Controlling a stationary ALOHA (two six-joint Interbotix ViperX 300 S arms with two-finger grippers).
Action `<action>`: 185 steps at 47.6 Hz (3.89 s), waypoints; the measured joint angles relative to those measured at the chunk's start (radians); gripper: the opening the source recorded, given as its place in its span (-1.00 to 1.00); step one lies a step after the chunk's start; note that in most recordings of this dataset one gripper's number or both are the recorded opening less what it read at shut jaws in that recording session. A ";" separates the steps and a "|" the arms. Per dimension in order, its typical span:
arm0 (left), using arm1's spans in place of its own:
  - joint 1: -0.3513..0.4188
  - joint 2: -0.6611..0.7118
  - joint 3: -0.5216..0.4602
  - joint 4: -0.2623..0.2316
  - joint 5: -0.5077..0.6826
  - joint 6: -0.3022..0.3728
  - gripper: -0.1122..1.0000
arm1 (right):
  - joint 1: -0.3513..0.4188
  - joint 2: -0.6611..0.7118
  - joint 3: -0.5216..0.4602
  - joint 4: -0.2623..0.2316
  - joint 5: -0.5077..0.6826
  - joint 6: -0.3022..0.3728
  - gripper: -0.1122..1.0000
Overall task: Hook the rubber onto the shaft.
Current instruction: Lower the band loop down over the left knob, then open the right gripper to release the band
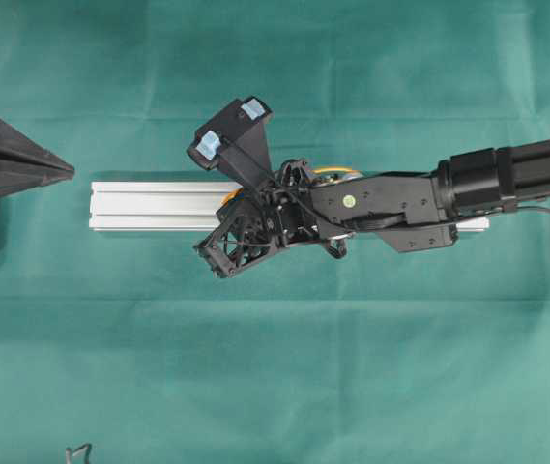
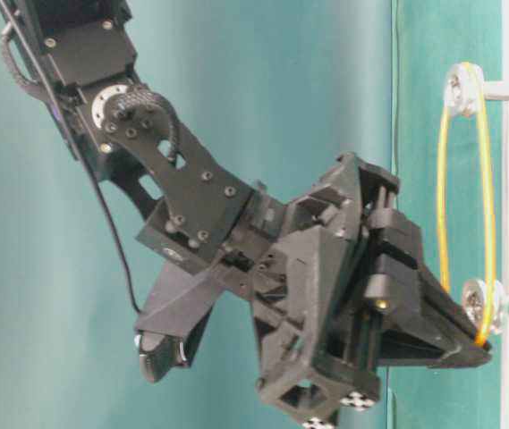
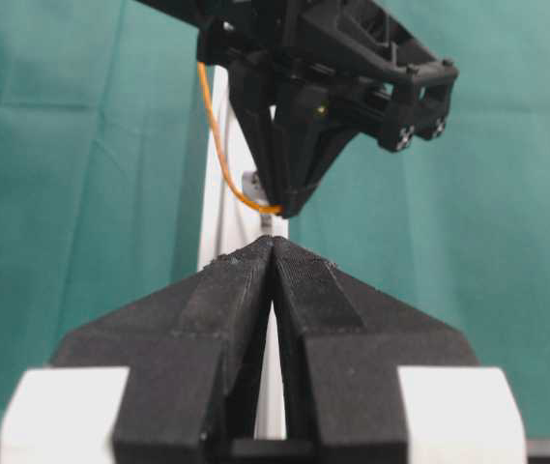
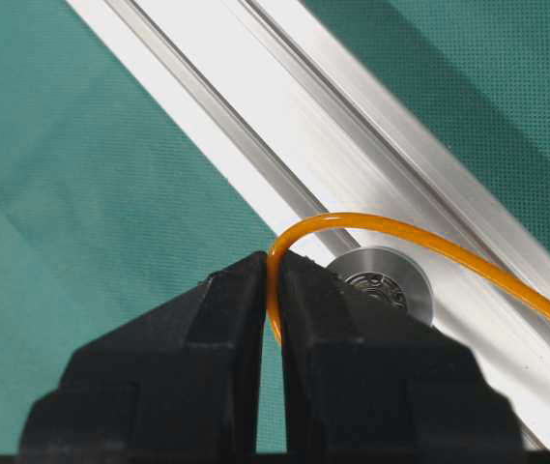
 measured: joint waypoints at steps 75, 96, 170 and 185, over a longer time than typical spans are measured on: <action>0.000 0.000 -0.002 0.002 0.000 0.002 -0.80 | 0.006 0.014 0.017 0.011 -0.012 0.018 -0.67; 0.000 0.000 -0.002 0.002 0.000 0.002 -0.80 | 0.029 -0.012 0.074 0.018 0.017 0.018 -0.67; 0.002 0.000 0.000 0.002 0.000 0.000 -0.80 | 0.031 -0.101 0.179 0.018 0.051 -0.021 -0.67; 0.000 -0.002 -0.002 0.000 0.000 0.002 -0.80 | 0.029 -0.101 0.179 0.018 0.052 -0.021 0.36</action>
